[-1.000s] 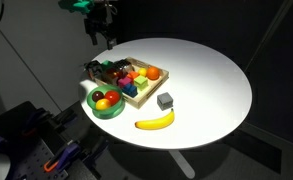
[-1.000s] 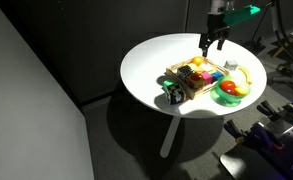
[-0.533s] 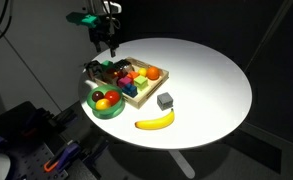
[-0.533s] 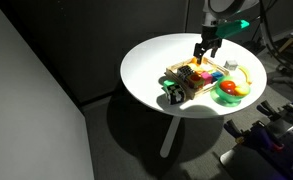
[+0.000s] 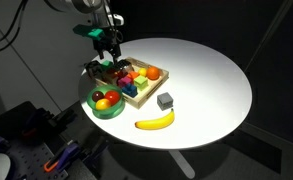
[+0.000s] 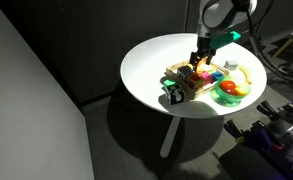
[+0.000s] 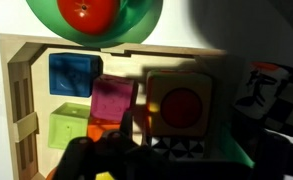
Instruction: Place the orange soft cube and place it on the black one
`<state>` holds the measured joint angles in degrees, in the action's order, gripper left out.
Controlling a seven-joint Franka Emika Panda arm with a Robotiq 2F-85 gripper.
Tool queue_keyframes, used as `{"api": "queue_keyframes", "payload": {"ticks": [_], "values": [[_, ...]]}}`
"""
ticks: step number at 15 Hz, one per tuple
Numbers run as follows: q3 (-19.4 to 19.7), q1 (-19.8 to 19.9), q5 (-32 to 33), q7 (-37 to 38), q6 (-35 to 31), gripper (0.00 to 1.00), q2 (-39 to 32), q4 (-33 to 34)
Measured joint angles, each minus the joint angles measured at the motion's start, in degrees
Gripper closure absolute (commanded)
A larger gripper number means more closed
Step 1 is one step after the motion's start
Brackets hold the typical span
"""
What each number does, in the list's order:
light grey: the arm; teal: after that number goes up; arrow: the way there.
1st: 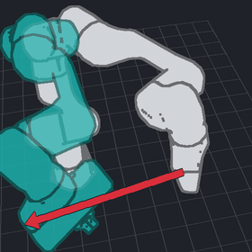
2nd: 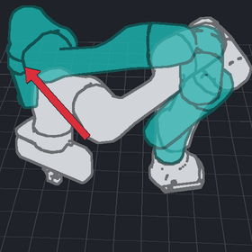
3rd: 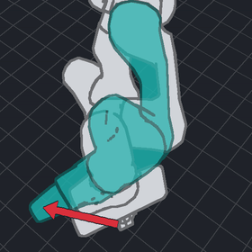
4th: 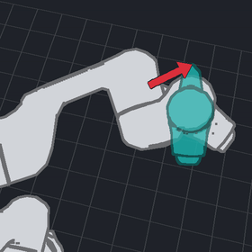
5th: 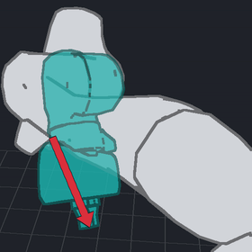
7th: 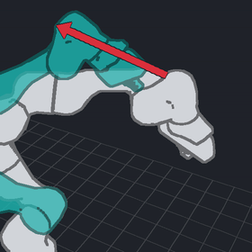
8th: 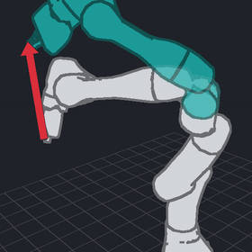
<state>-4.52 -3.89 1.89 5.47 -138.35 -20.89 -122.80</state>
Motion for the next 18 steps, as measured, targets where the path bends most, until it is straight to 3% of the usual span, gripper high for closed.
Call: {"api": "queue_keyframes", "payload": {"ticks": [18], "values": [[1.4, -2.9, -0.2, 1.2, 0.0, 0.0, -10.0, 5.1]]}}
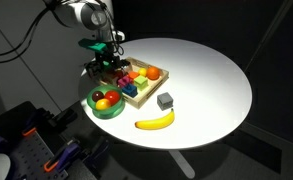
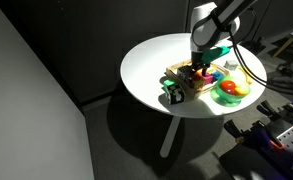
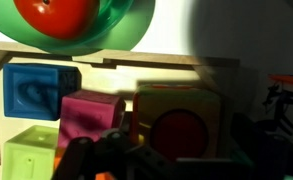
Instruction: Place the orange soft cube and place it on the black one
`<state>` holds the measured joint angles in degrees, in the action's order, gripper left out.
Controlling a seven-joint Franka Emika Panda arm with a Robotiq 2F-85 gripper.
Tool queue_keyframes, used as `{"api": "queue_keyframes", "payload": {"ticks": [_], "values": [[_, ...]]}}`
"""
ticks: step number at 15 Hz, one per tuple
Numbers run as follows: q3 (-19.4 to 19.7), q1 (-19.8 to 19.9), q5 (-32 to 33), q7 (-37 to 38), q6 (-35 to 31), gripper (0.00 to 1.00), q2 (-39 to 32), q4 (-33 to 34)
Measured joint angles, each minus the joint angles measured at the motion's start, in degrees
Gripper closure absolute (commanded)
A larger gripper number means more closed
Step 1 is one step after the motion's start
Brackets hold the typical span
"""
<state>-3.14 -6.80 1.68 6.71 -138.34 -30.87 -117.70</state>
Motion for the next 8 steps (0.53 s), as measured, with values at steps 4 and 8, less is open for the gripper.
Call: {"api": "queue_keyframes", "payload": {"ticks": [4, 8], "values": [[1.0, -1.3, 0.1, 1.2, 0.0, 0.0, -1.1, 0.8], [2.1, -2.3, 0.1, 2.6, 0.0, 0.0, -1.9, 1.6]]}}
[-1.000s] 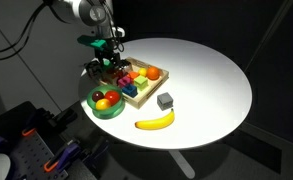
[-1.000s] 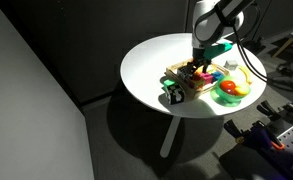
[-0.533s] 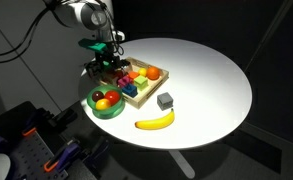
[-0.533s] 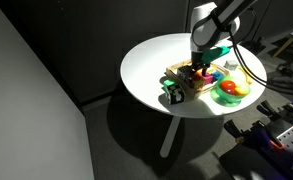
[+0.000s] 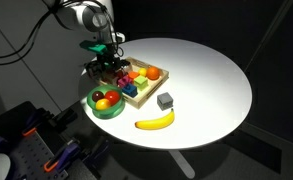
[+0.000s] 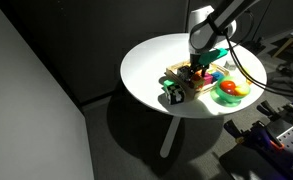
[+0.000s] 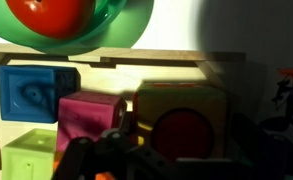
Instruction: Place the orange soft cube and place it on the black one
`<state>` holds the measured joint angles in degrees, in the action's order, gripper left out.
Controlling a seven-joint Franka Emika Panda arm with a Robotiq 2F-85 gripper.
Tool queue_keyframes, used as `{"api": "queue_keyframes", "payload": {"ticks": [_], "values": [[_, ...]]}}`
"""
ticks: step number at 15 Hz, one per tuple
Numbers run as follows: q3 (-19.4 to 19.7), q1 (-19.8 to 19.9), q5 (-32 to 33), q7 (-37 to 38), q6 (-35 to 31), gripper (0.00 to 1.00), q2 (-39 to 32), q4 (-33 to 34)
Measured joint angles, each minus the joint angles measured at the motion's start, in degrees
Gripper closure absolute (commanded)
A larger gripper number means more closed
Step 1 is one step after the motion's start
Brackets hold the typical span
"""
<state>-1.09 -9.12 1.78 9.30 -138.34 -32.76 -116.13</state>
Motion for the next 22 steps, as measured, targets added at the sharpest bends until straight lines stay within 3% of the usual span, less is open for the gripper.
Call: {"api": "queue_keyframes", "payload": {"ticks": [1, 2, 7, 12, 15, 22], "values": [[0.2, -0.2, 0.0, 0.4, 0.0, 0.25, -0.2, 0.2], [0.5, -0.5, 0.1, 0.7, 0.0, 0.26, -0.5, 0.5], [1.3, -1.7, 0.5, 1.8, 0.4, 0.61, -0.8, 1.2], [1.6, -2.4, 1.1, 3.1, 2.1, 0.79, -0.4, 1.6], [1.8, -2.7, 1.2, 4.1, 4.0, 0.84, 0.7, 1.5], [1.8, -3.0, 2.3, 5.4, 6.9, 0.89, 5.3, 0.6]]}}
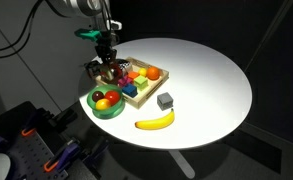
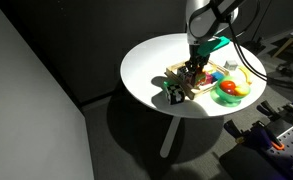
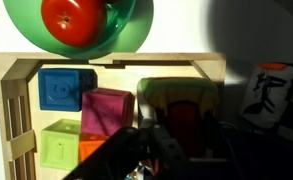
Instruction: Place the orange soft cube and place it on the black one
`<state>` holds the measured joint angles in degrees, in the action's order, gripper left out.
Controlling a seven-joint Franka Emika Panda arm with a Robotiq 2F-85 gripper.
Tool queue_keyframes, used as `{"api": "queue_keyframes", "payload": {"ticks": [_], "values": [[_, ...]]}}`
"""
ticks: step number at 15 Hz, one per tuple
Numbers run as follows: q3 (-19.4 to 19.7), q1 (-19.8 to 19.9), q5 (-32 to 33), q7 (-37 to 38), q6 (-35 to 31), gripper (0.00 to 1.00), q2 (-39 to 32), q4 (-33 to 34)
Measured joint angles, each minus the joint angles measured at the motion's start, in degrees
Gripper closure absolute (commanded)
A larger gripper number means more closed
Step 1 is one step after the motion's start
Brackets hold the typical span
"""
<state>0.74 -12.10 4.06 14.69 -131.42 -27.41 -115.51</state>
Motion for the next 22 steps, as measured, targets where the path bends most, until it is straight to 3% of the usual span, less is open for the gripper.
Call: {"api": "queue_keyframes", "payload": {"ticks": [13, 22], "values": [[-3.6, -2.2, 0.4, 1.4, 2.7, 0.9, 9.4, -5.3], [-6.2, -3.4, 0.5, 3.0, 2.9, 0.9, 9.9, -5.4]]}}
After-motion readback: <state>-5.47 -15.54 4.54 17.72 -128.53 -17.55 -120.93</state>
